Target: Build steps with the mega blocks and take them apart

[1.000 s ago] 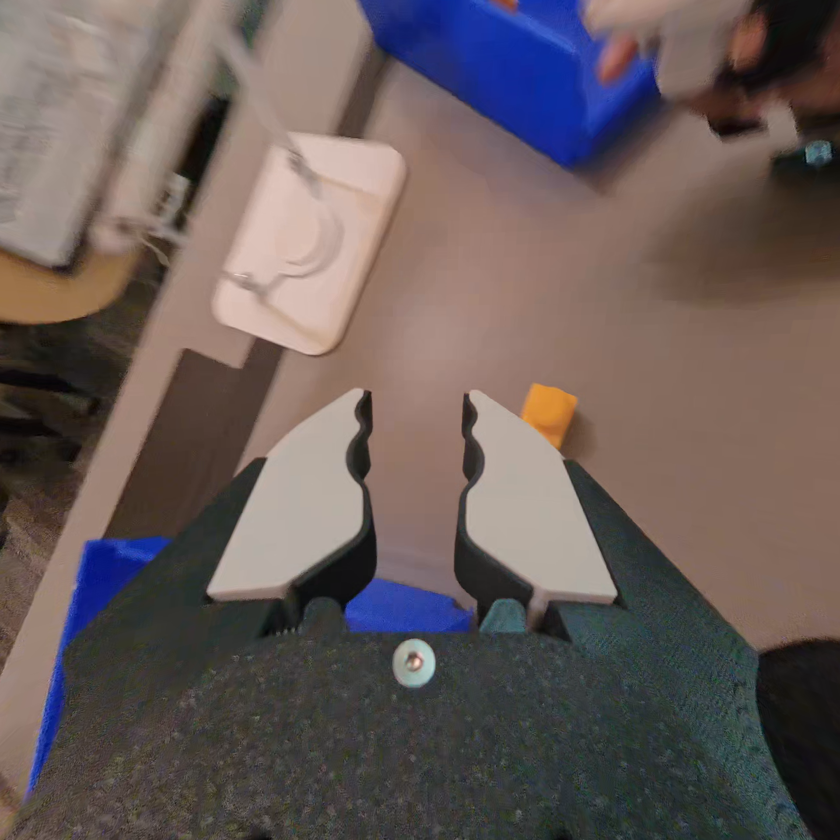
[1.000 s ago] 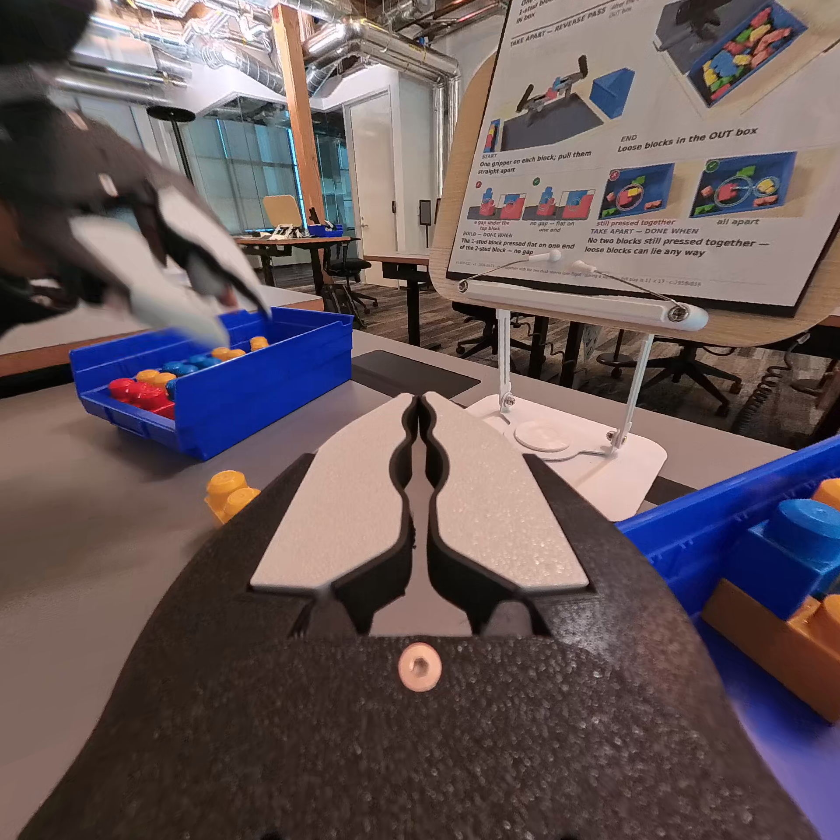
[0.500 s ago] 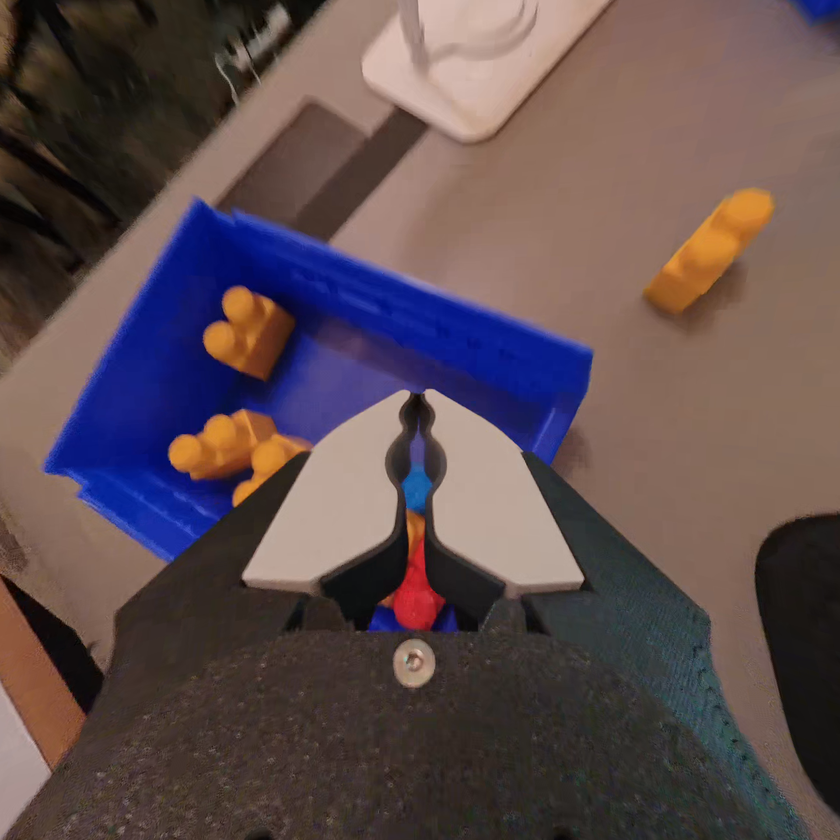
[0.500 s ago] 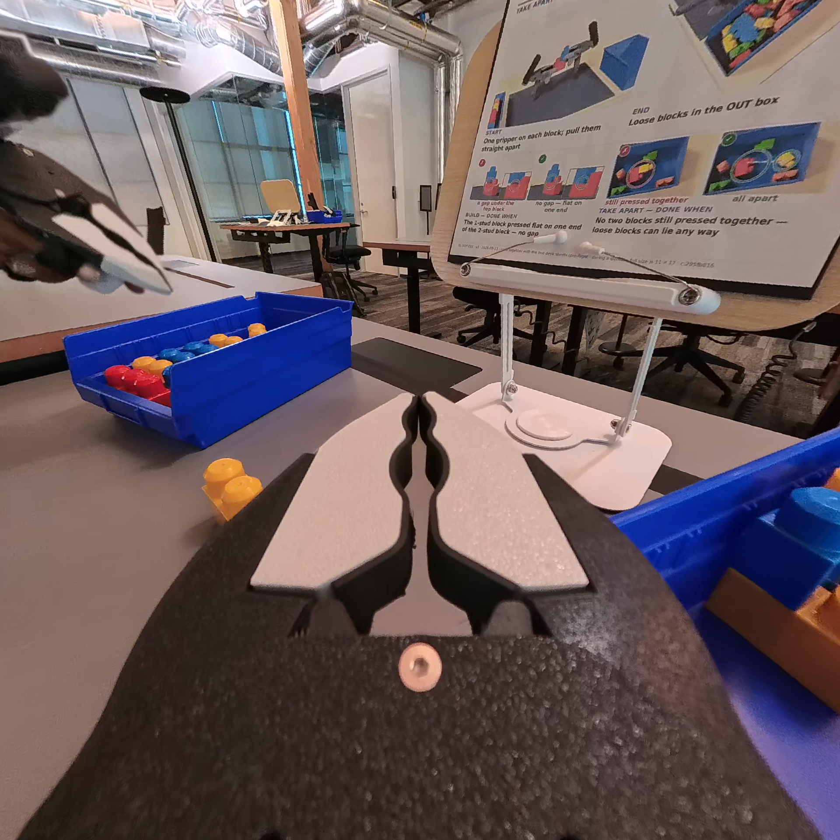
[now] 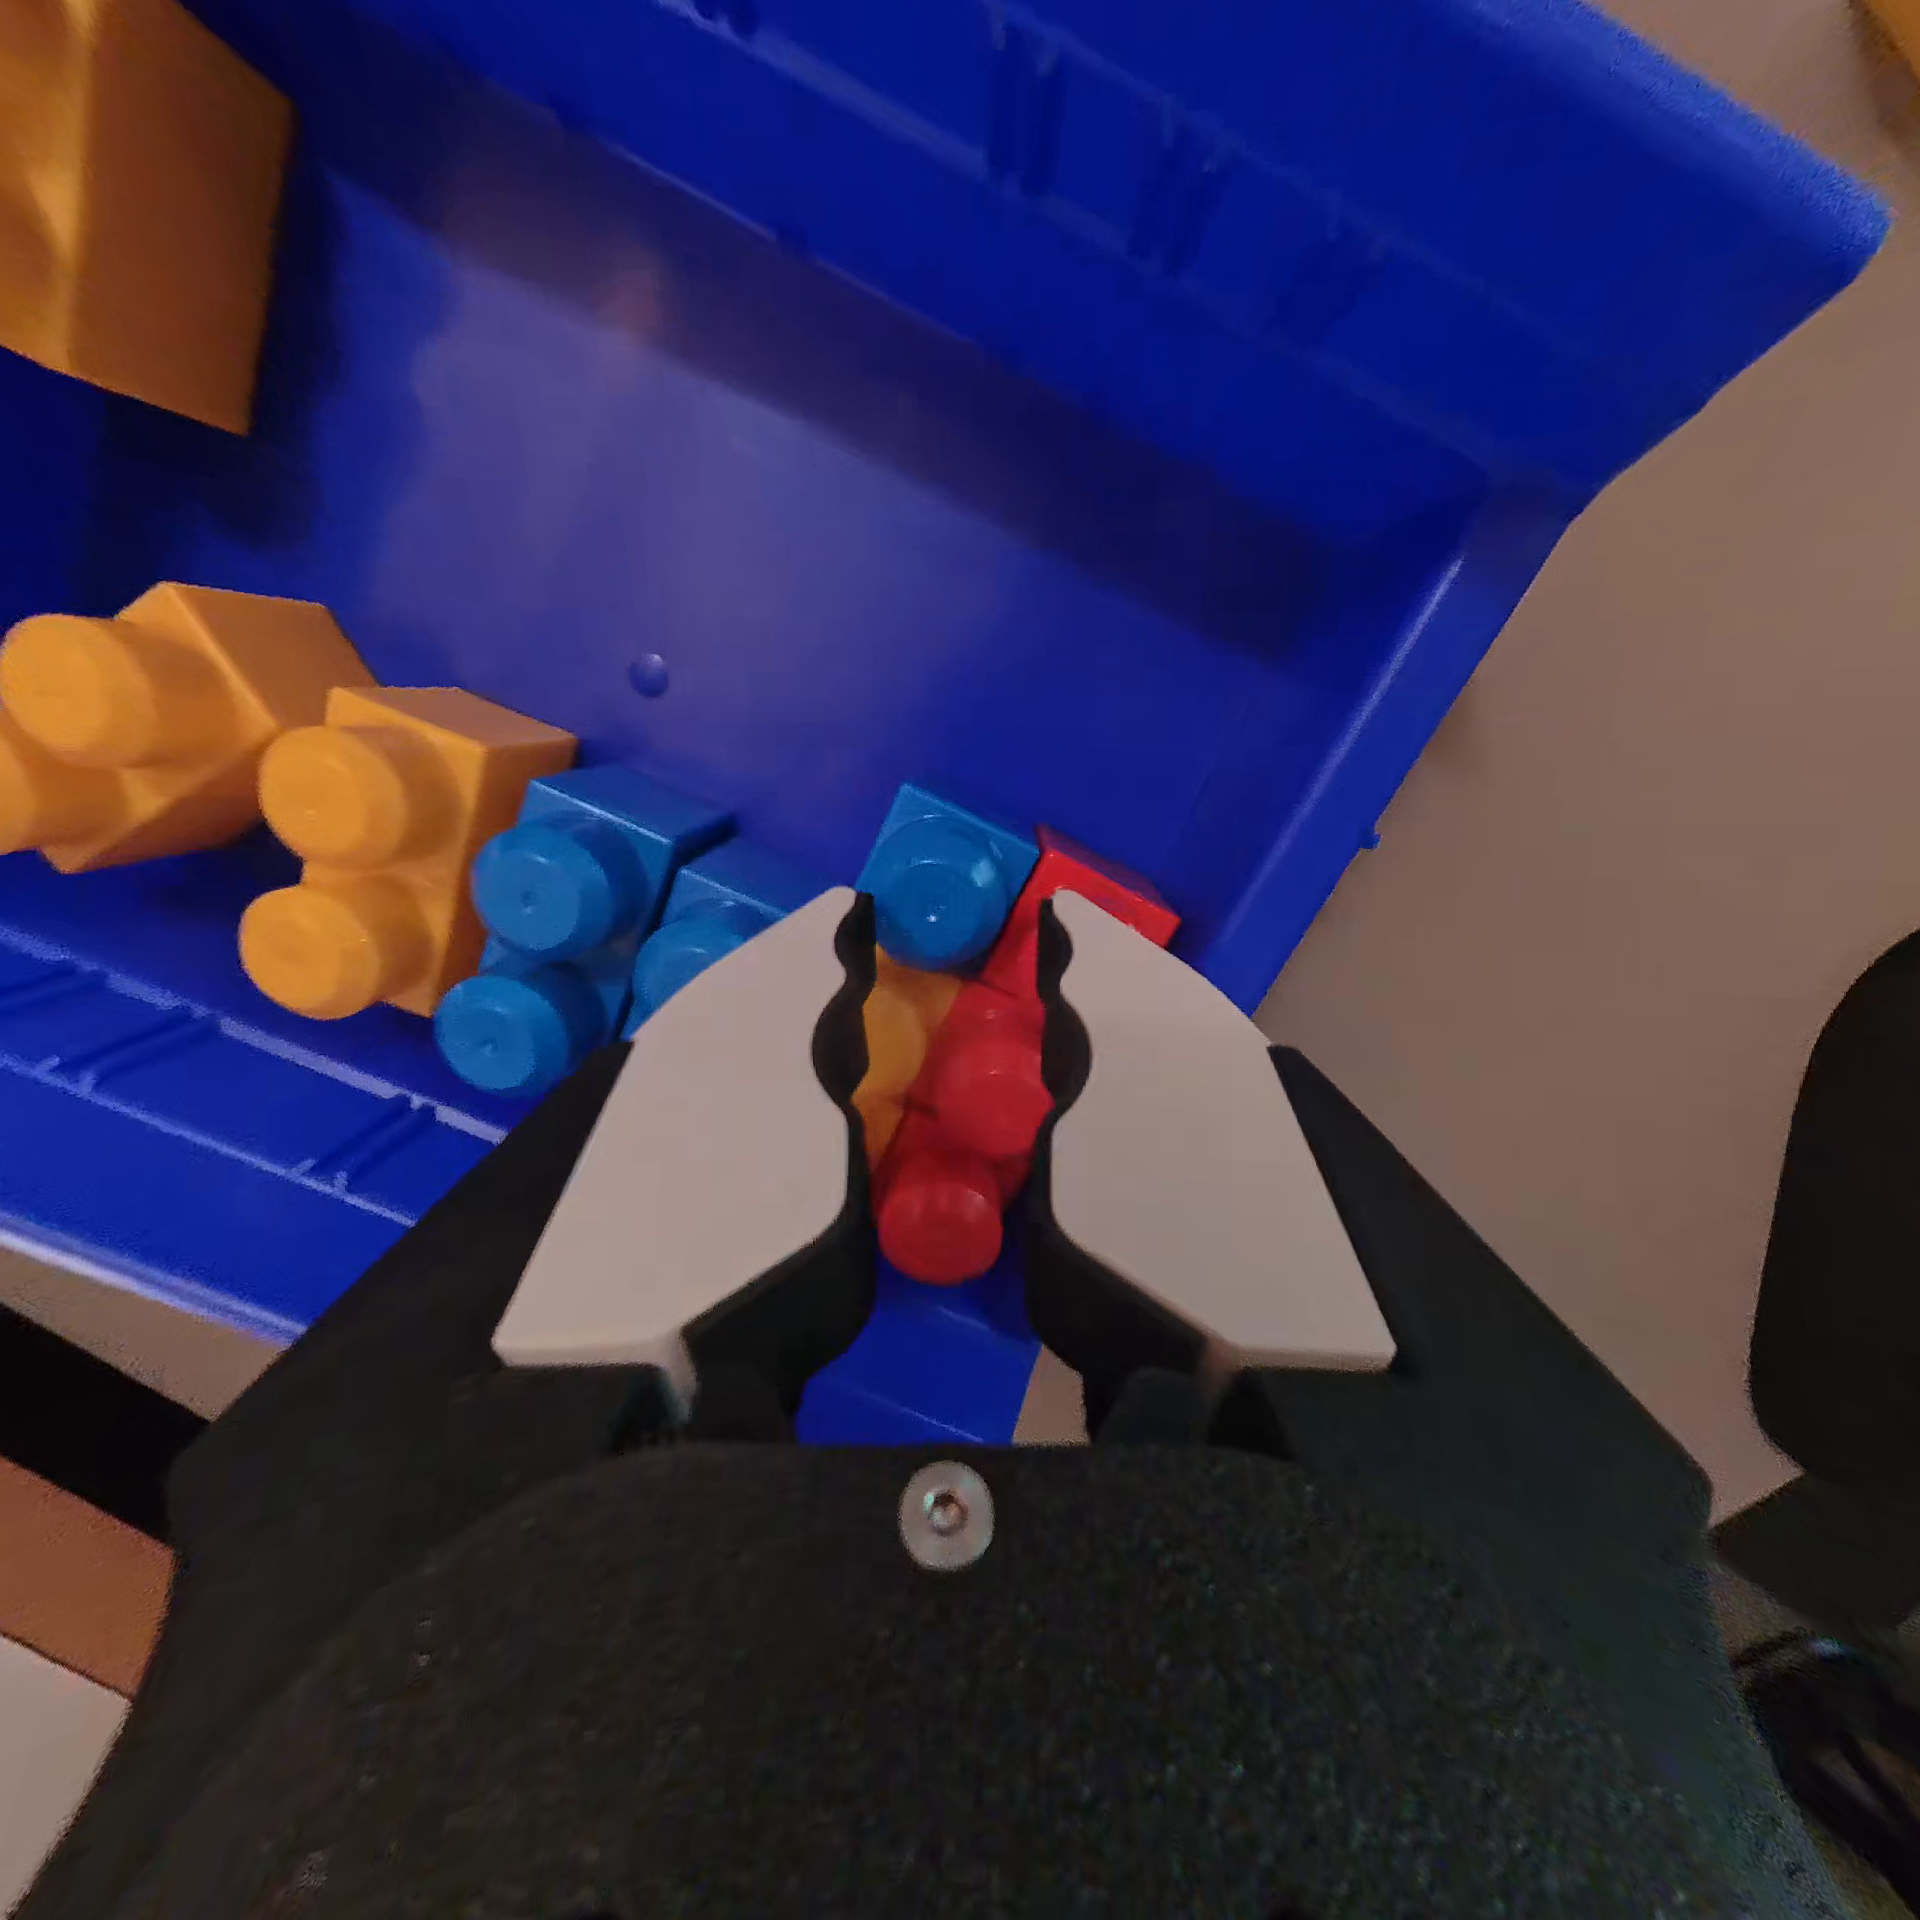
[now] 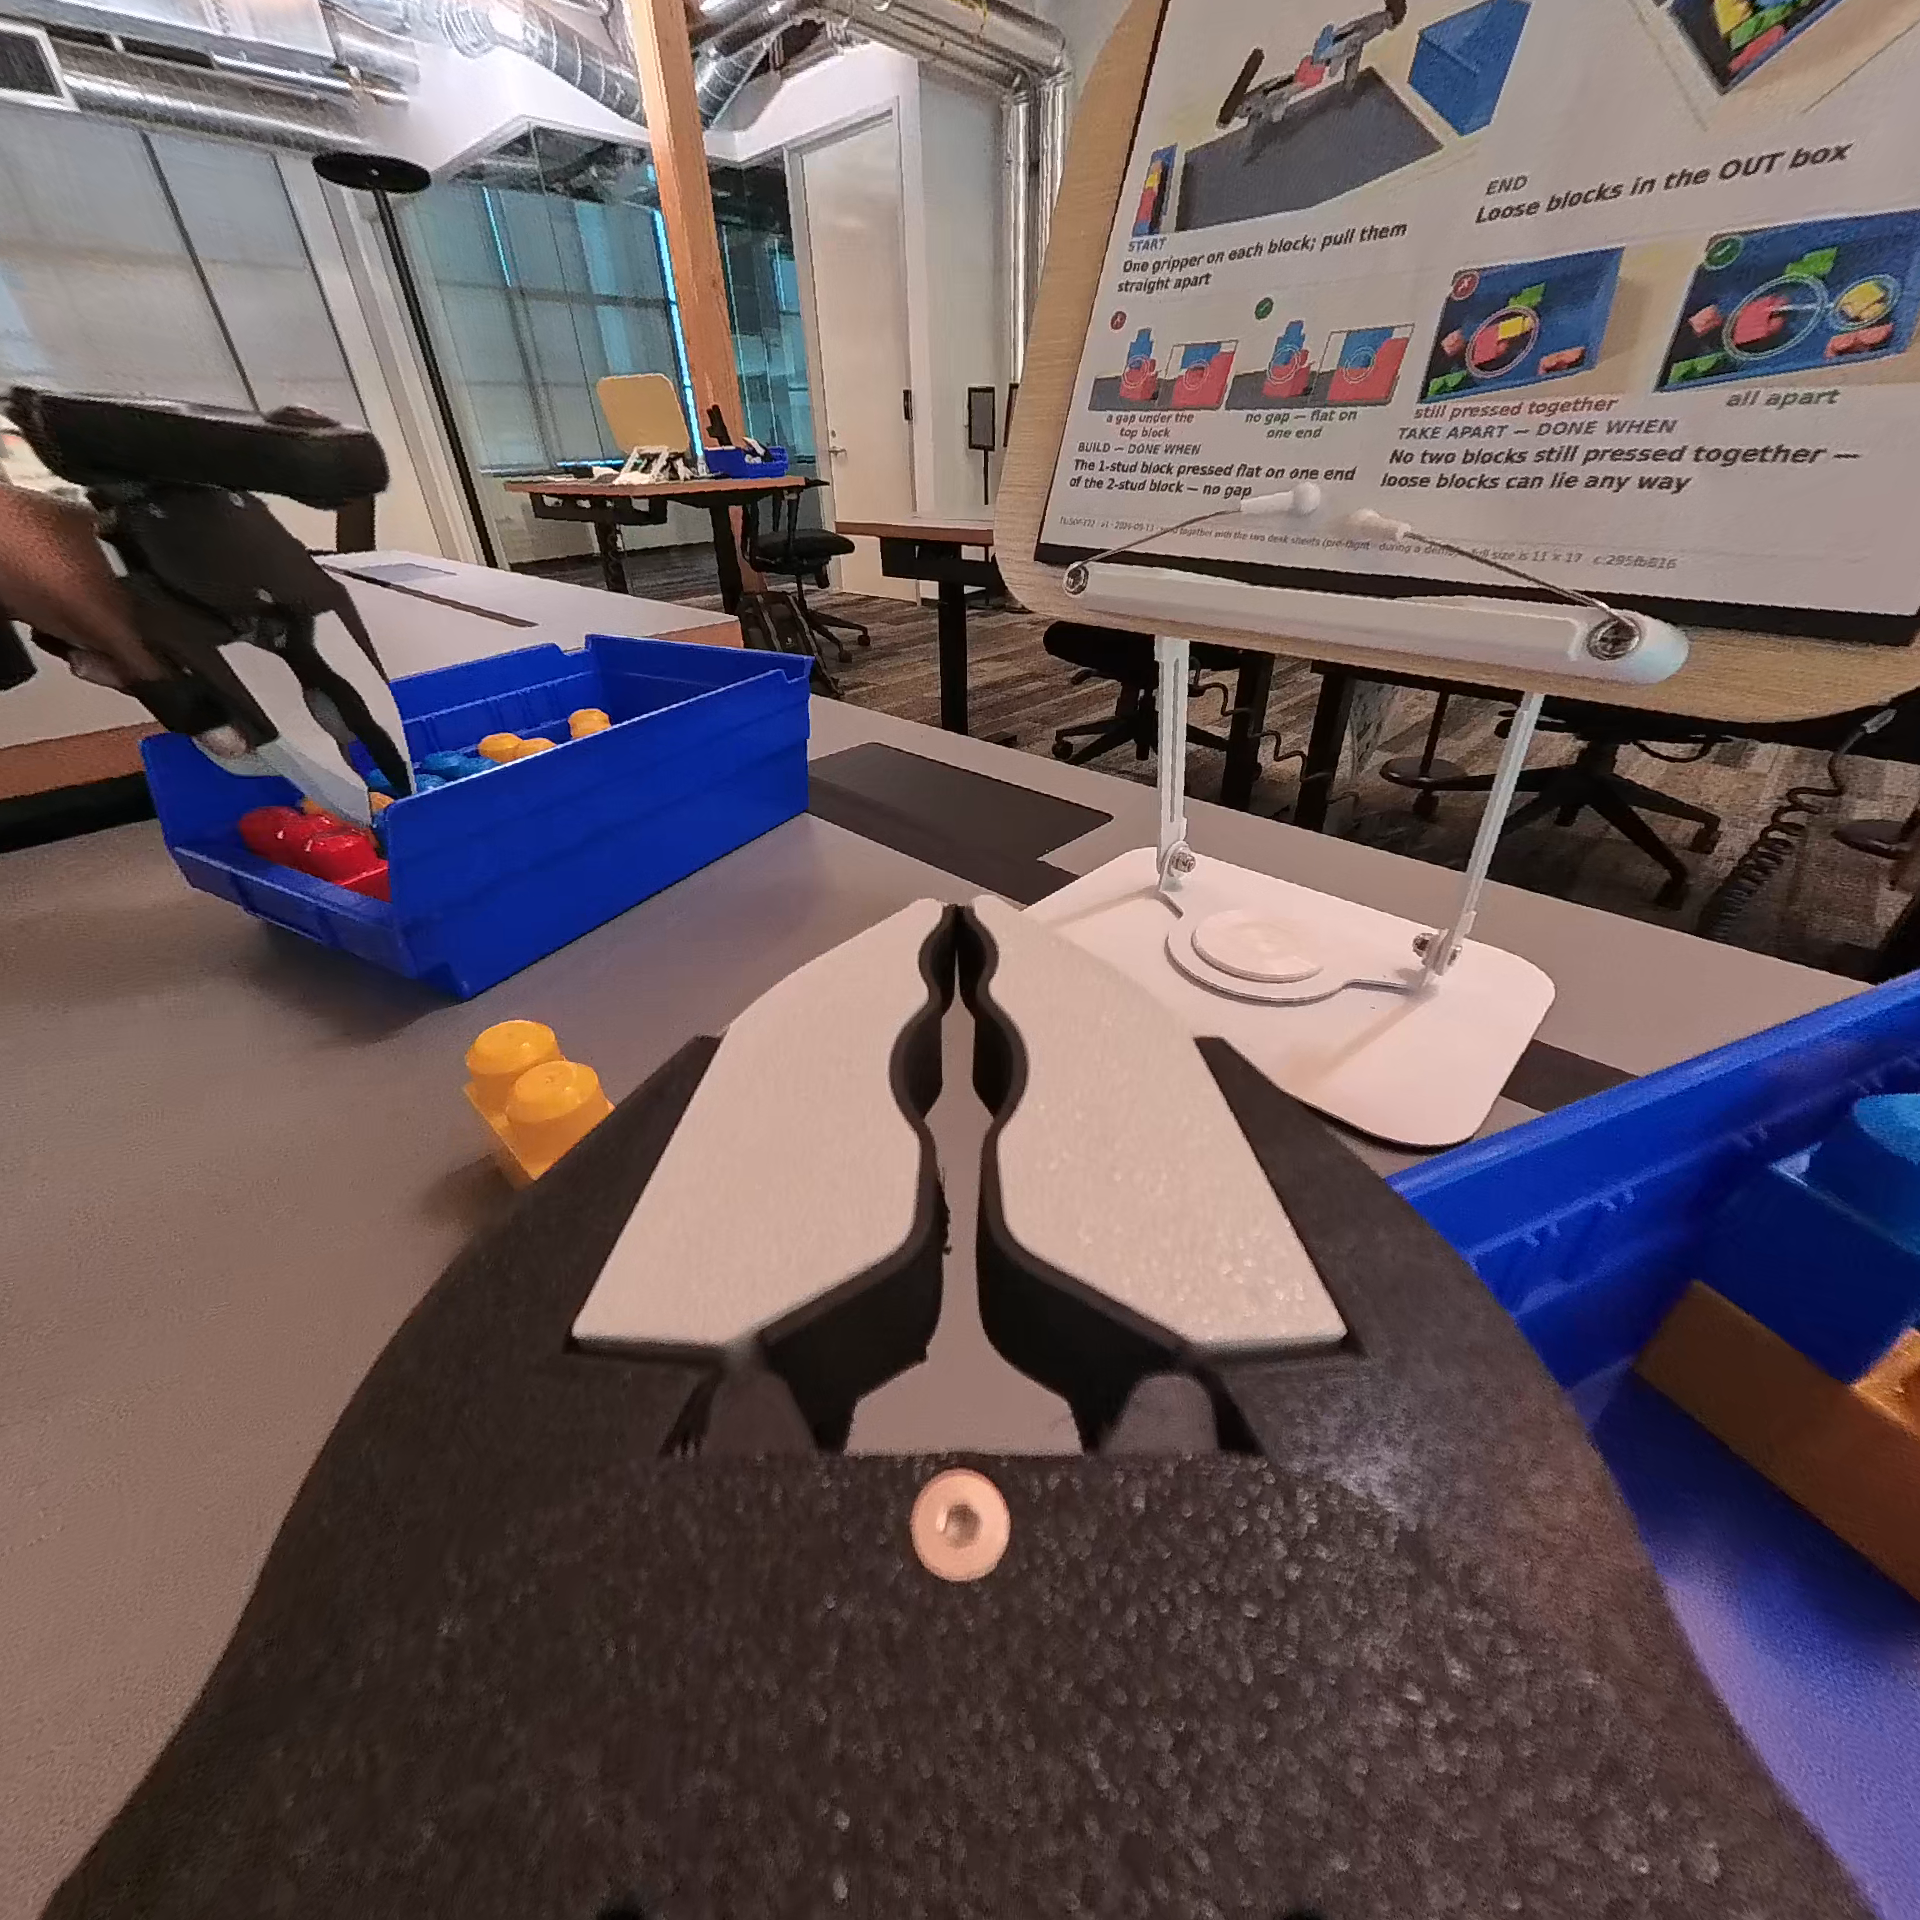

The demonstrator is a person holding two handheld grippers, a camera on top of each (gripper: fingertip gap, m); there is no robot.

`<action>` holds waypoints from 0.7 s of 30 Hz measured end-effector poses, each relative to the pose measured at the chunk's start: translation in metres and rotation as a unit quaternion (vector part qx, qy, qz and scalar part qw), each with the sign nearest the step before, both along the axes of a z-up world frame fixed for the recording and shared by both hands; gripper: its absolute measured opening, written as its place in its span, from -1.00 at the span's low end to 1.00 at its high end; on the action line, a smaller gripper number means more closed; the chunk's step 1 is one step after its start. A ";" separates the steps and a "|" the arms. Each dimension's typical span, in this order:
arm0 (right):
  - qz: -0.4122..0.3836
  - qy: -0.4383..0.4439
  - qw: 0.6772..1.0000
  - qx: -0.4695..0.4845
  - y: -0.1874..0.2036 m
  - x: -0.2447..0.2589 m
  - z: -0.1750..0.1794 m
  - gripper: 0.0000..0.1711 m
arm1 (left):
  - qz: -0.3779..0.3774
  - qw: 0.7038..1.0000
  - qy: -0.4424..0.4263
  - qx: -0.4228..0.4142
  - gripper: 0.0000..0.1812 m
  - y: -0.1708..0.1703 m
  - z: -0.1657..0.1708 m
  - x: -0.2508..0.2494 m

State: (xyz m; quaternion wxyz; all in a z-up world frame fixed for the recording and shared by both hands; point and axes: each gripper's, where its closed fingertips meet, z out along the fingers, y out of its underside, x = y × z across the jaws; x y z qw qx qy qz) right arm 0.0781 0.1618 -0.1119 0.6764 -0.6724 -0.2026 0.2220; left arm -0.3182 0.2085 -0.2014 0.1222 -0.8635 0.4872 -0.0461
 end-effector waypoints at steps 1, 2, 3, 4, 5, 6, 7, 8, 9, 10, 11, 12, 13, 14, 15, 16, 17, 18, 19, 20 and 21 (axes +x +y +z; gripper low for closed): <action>0.001 0.000 1.000 -0.001 0.000 0.000 0.000 -1.00 | 0.000 1.000 0.007 -0.007 -0.66 0.000 -0.003 0.000; 0.001 0.000 1.000 -0.001 0.000 0.000 -0.001 -1.00 | 0.000 1.000 0.015 -0.007 -0.66 0.002 -0.005 0.000; 0.002 -0.001 1.000 -0.002 0.000 -0.001 -0.001 -1.00 | 0.000 1.000 0.021 -0.010 -0.66 0.003 -0.006 0.001; 0.003 -0.001 1.000 -0.002 0.000 -0.001 -0.001 -1.00 | 0.000 1.000 0.026 -0.016 -0.66 0.003 -0.007 0.001; 0.003 -0.002 1.000 -0.003 0.000 -0.001 -0.001 -1.00 | 0.000 0.999 0.034 -0.024 -0.66 0.002 -0.009 0.001; 0.003 -0.002 1.000 -0.003 0.000 -0.001 -0.001 -1.00 | -0.001 0.998 0.048 -0.028 -0.66 0.002 -0.012 -0.001; 0.004 -0.002 1.000 -0.003 0.000 -0.001 -0.001 -1.00 | -0.004 0.998 0.063 -0.031 -0.68 0.003 -0.015 -0.003; 0.004 -0.002 1.000 -0.003 0.000 -0.001 -0.001 -1.00 | -0.008 0.996 0.076 -0.034 -0.68 0.002 -0.018 -0.004; 0.004 -0.002 1.000 -0.003 0.000 -0.001 -0.001 -1.00 | -0.012 0.996 0.083 -0.032 -0.68 0.003 -0.019 -0.004; 0.004 -0.002 1.000 -0.003 0.000 -0.001 -0.001 -1.00 | -0.016 0.996 0.085 -0.029 -0.68 0.003 -0.019 -0.003; 0.004 -0.001 1.000 -0.003 0.000 0.000 -0.001 -1.00 | -0.016 0.996 0.085 -0.030 -0.68 0.003 -0.018 -0.001; 0.004 -0.001 1.000 -0.003 0.000 0.000 -0.001 -1.00 | -0.017 0.996 0.083 -0.027 -0.67 0.004 -0.017 0.000; 0.004 -0.001 1.000 -0.004 0.000 0.000 -0.001 -1.00 | -0.016 0.996 0.081 -0.017 -0.67 0.006 -0.013 0.001; 0.005 -0.001 1.000 -0.005 0.000 -0.001 -0.001 -1.00 | -0.015 0.997 0.074 -0.009 -0.67 0.007 -0.009 0.003; 0.005 -0.001 1.000 -0.005 0.000 -0.001 -0.001 -1.00 | -0.014 0.998 0.065 0.000 -0.67 0.009 -0.003 0.005; 0.005 -0.001 1.000 -0.004 0.000 -0.001 -0.002 -1.00 | -0.013 0.998 0.055 0.013 -0.67 0.011 0.004 0.008; 0.005 -0.001 1.000 -0.005 0.000 -0.001 -0.002 -1.00 | -0.013 0.999 0.048 0.022 -0.67 0.012 0.011 0.011; 0.005 -0.002 1.000 -0.005 0.000 -0.001 -0.002 -1.00 | -0.015 0.998 0.043 0.032 -0.67 0.012 0.018 0.013; 0.006 -0.002 1.000 -0.006 0.000 -0.002 -0.003 -1.00 | -0.017 0.998 0.041 0.042 -0.67 0.013 0.026 0.014; 0.006 -0.003 1.000 -0.006 0.000 -0.002 -0.003 -1.00 | -0.019 0.998 0.039 0.048 -0.67 0.013 0.032 0.017; 0.006 -0.004 1.000 -0.007 0.000 -0.002 -0.003 -1.00 | -0.021 0.998 0.038 0.055 -0.68 0.013 0.039 0.019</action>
